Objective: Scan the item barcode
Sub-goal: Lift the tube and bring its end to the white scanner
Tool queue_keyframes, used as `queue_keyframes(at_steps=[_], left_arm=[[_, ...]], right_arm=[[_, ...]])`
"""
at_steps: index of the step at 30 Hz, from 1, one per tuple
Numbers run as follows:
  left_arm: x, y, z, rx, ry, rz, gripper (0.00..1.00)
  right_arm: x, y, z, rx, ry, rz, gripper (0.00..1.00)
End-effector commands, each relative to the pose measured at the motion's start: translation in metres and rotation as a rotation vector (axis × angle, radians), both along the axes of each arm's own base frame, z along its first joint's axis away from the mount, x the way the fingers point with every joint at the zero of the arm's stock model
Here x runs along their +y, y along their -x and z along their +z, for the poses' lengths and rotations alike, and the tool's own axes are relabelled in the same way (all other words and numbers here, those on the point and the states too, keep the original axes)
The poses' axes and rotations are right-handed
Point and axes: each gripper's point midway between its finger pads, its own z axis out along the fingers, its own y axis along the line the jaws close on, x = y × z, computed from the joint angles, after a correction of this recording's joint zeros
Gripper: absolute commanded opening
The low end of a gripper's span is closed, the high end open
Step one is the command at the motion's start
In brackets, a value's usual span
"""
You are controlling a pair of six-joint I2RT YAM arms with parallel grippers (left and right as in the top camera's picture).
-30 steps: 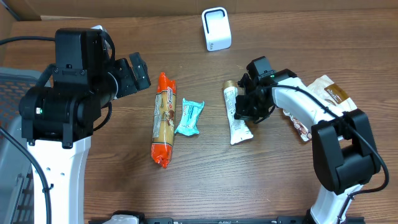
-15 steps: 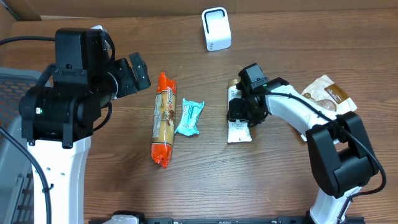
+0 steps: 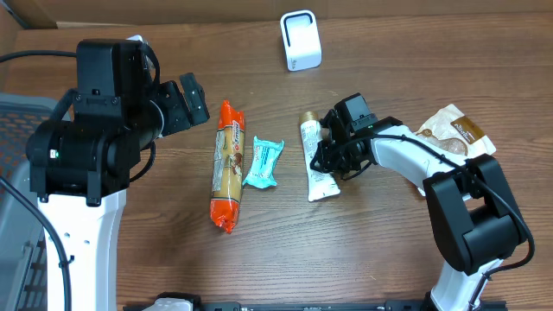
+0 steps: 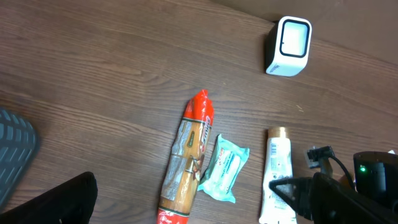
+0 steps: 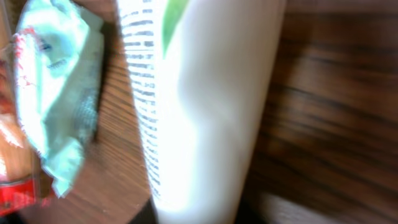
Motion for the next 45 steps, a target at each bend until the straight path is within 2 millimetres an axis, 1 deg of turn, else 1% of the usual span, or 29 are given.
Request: queue_keyframes(at_steps=[1, 4, 8, 10, 16, 22, 28, 33, 38, 39, 42, 43, 45], left_arm=[[0.002, -0.001, 0.006, -0.016, 0.002, 0.012, 0.99], [0.002, -0.001, 0.006, -0.016, 0.002, 0.012, 0.99], [0.002, -0.001, 0.006, -0.016, 0.002, 0.012, 1.00], [0.002, -0.001, 0.006, -0.016, 0.002, 0.012, 1.00], [0.002, -0.001, 0.006, -0.016, 0.002, 0.012, 1.00], [0.002, -0.001, 0.006, -0.016, 0.002, 0.012, 0.99], [0.002, -0.001, 0.006, -0.016, 0.002, 0.012, 1.00], [0.002, -0.001, 0.006, -0.016, 0.002, 0.012, 1.00], [0.002, -0.001, 0.006, -0.016, 0.002, 0.012, 0.99], [0.002, -0.001, 0.006, -0.016, 0.002, 0.012, 0.99], [0.002, -0.001, 0.006, -0.016, 0.002, 0.012, 0.99], [0.002, -0.001, 0.006, -0.016, 0.002, 0.012, 0.99], [0.002, -0.001, 0.006, -0.016, 0.002, 0.012, 1.00]], right_arm=[[0.005, 0.012, 0.000, 0.033, -0.043, 0.026, 0.10], [0.009, 0.015, 0.003, 0.037, -0.068, 0.049, 0.07], [0.024, 0.024, 0.021, 0.024, -0.187, 0.149, 0.06], [0.026, 0.023, 0.029, 0.018, -0.199, 0.152, 0.04], [0.028, 0.016, 0.060, -0.028, -0.215, 0.157, 0.04], [0.030, 0.012, 0.100, -0.079, -0.231, 0.167, 0.04], [0.029, 0.015, 0.138, -0.119, -0.238, 0.190, 0.04], [0.030, 0.012, 0.176, -0.161, -0.253, 0.193, 0.04], [0.034, 0.010, 0.206, -0.186, -0.276, 0.201, 0.04], [0.037, 0.009, 0.219, -0.202, -0.307, 0.213, 0.04], [0.041, 0.010, 0.245, -0.236, -0.381, 0.259, 0.04], [0.039, 0.012, 0.262, -0.245, -0.430, 0.276, 0.04], [0.033, 0.014, 0.274, -0.257, -0.476, 0.303, 0.04]])
